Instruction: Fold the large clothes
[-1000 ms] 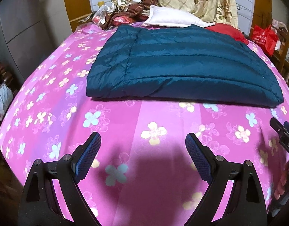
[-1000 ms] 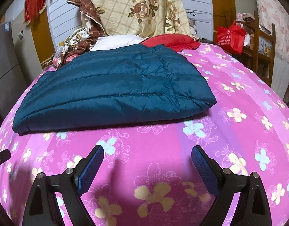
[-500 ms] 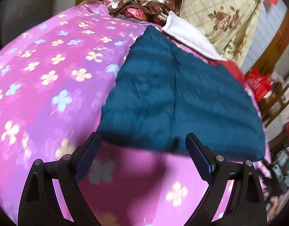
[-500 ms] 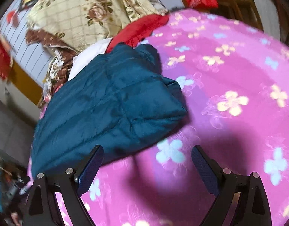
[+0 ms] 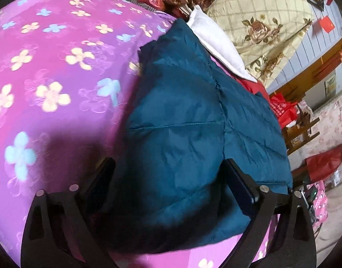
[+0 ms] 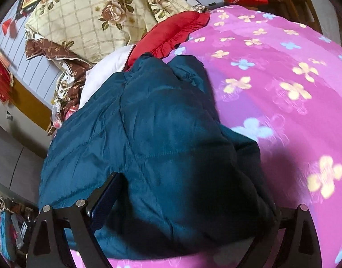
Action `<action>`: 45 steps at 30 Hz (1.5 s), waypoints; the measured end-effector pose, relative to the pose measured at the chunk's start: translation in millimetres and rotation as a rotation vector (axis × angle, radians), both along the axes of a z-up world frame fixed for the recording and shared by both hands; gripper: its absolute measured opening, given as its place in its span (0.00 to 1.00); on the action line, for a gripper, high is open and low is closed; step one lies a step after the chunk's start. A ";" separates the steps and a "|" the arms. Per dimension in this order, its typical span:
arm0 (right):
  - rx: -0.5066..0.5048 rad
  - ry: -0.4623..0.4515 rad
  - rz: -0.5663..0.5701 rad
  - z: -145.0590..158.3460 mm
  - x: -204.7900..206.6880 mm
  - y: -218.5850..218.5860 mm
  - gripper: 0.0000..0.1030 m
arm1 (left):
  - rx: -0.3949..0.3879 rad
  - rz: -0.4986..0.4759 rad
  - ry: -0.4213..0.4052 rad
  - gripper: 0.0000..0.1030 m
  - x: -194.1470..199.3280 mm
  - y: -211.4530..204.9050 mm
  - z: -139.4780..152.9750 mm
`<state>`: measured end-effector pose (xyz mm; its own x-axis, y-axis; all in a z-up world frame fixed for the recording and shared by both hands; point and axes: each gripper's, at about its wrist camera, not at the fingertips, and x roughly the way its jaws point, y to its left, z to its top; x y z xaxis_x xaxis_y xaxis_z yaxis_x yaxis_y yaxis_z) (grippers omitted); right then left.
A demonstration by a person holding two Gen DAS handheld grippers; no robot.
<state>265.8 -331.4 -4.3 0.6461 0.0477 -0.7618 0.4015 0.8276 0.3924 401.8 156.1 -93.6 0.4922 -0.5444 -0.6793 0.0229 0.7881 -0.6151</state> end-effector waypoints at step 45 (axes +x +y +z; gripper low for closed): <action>-0.237 0.027 0.026 54.7 -120.1 32.9 0.68 | 0.297 0.052 -0.034 0.44 -126.5 -7.1 72.3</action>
